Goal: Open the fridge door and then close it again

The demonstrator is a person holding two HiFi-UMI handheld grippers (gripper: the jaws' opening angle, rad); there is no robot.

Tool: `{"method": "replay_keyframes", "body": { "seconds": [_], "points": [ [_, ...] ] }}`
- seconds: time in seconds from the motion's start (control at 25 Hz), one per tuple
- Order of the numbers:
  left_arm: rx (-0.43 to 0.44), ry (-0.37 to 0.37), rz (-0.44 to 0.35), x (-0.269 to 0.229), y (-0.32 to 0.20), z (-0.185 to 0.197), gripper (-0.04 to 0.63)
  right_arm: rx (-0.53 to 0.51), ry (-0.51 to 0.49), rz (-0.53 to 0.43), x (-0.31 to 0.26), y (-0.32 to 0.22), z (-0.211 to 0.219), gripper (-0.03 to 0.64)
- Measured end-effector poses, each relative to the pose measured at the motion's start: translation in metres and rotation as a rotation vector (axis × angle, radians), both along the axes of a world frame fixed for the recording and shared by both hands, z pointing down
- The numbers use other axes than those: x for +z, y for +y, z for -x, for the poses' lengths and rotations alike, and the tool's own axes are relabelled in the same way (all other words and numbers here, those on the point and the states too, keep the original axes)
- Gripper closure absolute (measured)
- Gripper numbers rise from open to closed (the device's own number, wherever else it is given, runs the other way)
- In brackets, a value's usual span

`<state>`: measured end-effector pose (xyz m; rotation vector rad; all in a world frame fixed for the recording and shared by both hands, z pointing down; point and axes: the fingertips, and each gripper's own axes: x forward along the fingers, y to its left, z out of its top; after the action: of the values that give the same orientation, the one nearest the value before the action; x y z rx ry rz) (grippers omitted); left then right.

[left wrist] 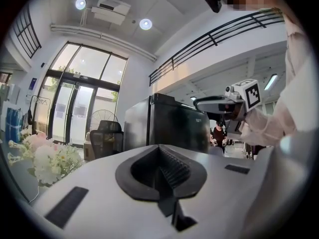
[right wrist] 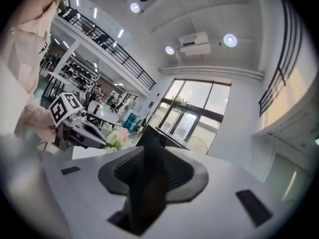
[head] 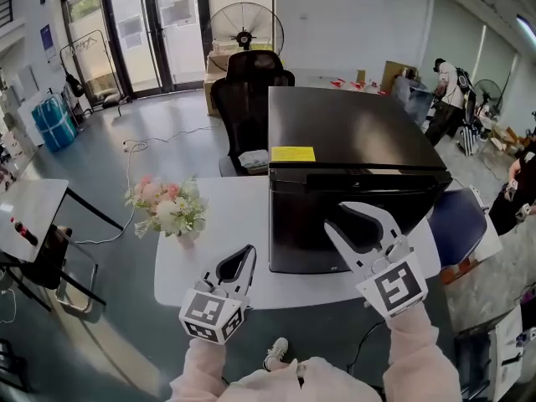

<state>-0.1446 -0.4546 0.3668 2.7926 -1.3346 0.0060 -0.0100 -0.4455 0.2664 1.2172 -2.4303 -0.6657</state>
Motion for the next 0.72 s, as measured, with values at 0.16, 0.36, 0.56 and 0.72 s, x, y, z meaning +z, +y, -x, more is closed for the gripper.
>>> {"method": "replay_keyframes", "body": {
  "seconds": [0.16,0.36,0.56,0.72],
  "points": [
    [0.007,0.003,-0.004,-0.004,-0.018,-0.006,0.584,0.002,0.166,-0.009,-0.008,-0.019,-0.002,0.446],
    [0.001,0.01,-0.005,-0.007,-0.035,-0.008,0.584,0.025,0.324,-0.032,-0.017,-0.04,0.0,0.423],
    [-0.005,0.01,-0.008,-0.007,-0.044,-0.009,0.584,-0.001,0.403,-0.012,-0.011,-0.05,0.008,0.437],
    [-0.01,0.007,-0.003,-0.004,-0.047,-0.007,0.584,-0.005,0.5,-0.007,0.001,-0.052,0.011,0.459]
  ]
}}
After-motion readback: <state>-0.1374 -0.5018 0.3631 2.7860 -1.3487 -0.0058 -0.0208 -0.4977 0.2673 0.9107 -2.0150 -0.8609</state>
